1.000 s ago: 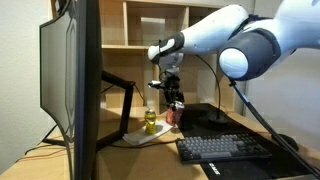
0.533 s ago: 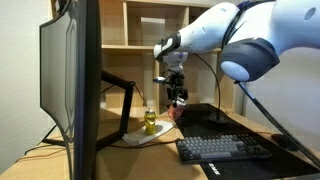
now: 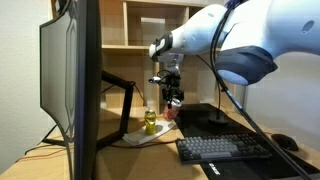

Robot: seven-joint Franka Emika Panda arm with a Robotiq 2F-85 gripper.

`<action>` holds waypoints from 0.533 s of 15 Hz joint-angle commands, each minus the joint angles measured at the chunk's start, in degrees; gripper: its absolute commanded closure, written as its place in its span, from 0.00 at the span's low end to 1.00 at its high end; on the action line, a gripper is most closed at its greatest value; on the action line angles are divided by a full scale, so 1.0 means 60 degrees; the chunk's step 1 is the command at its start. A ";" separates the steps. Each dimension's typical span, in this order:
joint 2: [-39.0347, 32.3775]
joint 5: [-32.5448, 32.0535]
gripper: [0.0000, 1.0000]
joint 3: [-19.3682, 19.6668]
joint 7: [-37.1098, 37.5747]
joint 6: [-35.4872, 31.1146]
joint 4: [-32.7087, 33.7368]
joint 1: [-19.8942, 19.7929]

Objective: Place the pink soda can upright on the paper

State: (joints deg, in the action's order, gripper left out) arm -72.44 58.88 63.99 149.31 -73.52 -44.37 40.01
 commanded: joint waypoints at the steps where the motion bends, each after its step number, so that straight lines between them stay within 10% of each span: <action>1: -0.0259 0.0046 0.53 0.0597 0.0000 0.0091 -0.0505 0.0276; 8: -0.0777 0.1712 0.53 0.2382 0.0004 0.1364 -0.0669 0.0515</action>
State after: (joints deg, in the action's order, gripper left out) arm -76.86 63.49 74.17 149.34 -69.63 -46.41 41.90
